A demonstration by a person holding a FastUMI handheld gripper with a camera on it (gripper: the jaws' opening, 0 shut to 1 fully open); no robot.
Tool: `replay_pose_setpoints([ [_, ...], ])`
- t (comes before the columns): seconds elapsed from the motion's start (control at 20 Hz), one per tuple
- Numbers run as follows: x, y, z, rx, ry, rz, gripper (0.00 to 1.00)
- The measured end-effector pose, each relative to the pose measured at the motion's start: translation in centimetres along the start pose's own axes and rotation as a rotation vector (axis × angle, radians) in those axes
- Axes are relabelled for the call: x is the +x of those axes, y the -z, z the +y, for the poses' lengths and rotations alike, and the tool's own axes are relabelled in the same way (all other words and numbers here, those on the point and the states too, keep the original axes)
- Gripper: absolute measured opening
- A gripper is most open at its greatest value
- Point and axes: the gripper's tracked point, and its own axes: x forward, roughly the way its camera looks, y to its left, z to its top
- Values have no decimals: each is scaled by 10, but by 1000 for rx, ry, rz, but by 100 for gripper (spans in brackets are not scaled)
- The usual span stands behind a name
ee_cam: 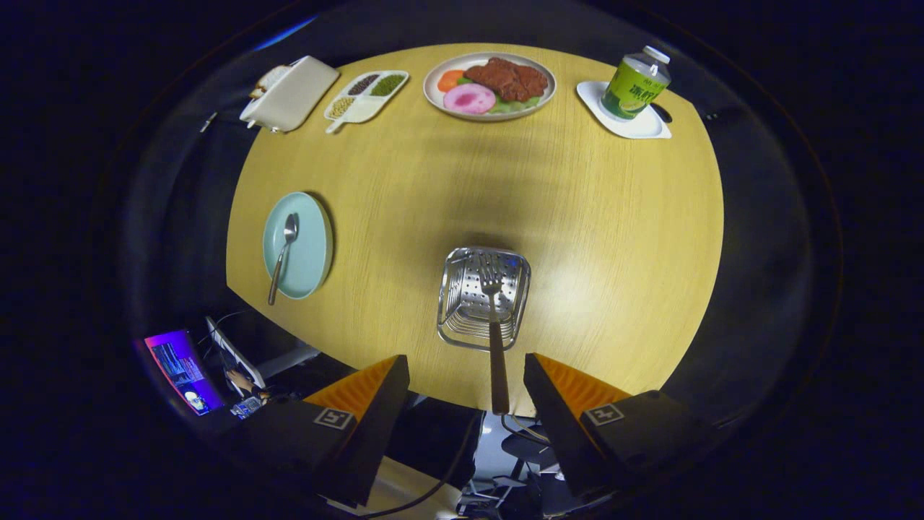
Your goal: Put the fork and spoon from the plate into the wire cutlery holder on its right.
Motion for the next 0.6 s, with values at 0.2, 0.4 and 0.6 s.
replay_pose_setpoints([
  [0.2, -56, -7, 35, -12, -33, -227, 99],
  [0.4, -97, 6, 78, -31, -58, -415, 99],
  [0.6, -99, 34, 124, -10, -101, -495, 99],
])
